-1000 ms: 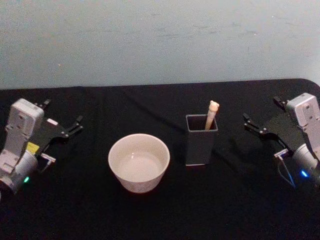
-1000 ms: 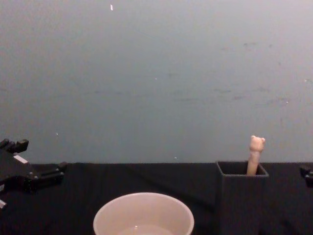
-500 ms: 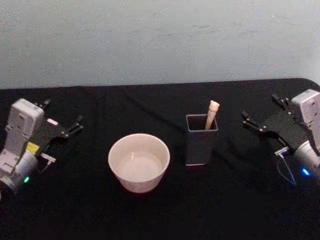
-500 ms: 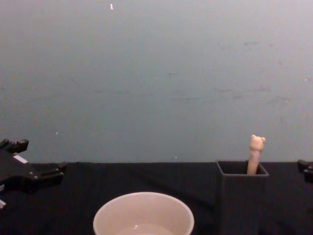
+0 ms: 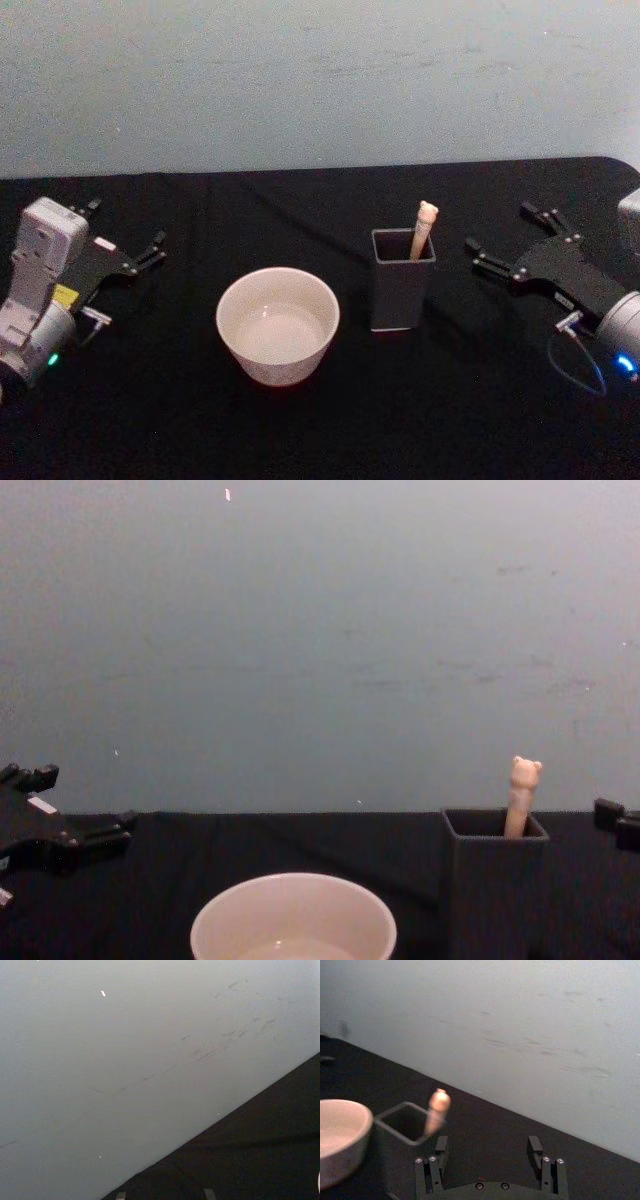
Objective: Pick up the stirring spoon with one hand, stir inside the cup, then place it back in its original position.
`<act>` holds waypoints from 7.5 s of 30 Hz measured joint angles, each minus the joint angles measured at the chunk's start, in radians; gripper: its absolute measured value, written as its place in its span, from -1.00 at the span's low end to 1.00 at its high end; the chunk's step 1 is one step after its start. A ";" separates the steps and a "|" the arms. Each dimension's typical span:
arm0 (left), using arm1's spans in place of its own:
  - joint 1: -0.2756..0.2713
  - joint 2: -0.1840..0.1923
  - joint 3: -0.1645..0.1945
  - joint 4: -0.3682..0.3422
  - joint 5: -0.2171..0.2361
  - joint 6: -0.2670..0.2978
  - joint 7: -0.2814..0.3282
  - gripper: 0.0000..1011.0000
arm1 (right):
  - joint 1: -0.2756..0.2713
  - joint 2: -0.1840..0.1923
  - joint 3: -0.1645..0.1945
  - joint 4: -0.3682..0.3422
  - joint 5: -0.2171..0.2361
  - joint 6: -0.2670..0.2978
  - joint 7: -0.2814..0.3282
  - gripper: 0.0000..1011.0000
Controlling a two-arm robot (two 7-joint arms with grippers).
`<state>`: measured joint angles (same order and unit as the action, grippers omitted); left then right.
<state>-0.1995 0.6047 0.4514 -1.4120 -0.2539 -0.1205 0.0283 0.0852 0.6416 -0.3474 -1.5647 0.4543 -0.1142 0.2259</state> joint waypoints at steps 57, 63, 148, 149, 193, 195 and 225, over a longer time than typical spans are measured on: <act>0.000 0.000 0.000 0.000 0.000 0.000 0.000 0.98 | 0.151 -0.193 -0.010 0.167 0.011 0.055 0.208 0.98; 0.000 0.000 0.000 0.000 0.000 0.000 0.000 0.98 | 0.151 -0.192 -0.011 0.166 0.011 0.055 0.207 0.98; 0.000 0.000 0.000 0.000 0.000 0.000 0.000 0.98 | 0.172 -0.225 0.053 -0.006 0.093 0.048 0.249 -0.58; 0.000 0.000 0.000 0.000 0.000 0.000 0.000 0.98 | 0.175 -0.227 0.050 -0.006 0.094 0.047 0.251 -0.58; 0.000 0.000 0.000 0.000 0.000 0.000 0.000 0.98 | 0.229 -0.236 -0.210 0.093 0.009 0.046 0.396 -0.58; 0.000 0.000 0.000 0.000 0.000 0.000 0.000 0.98 | 0.233 -0.241 -0.219 0.100 0.006 0.047 0.400 -0.58; 0.000 0.000 0.000 0.000 0.000 0.000 0.000 0.98 | 0.322 -0.350 -0.254 0.273 -0.038 0.022 0.376 -0.58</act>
<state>-0.1995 0.6047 0.4514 -1.4120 -0.2539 -0.1206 0.0283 0.4075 0.2918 -0.6011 -1.2916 0.4165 -0.0922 0.6022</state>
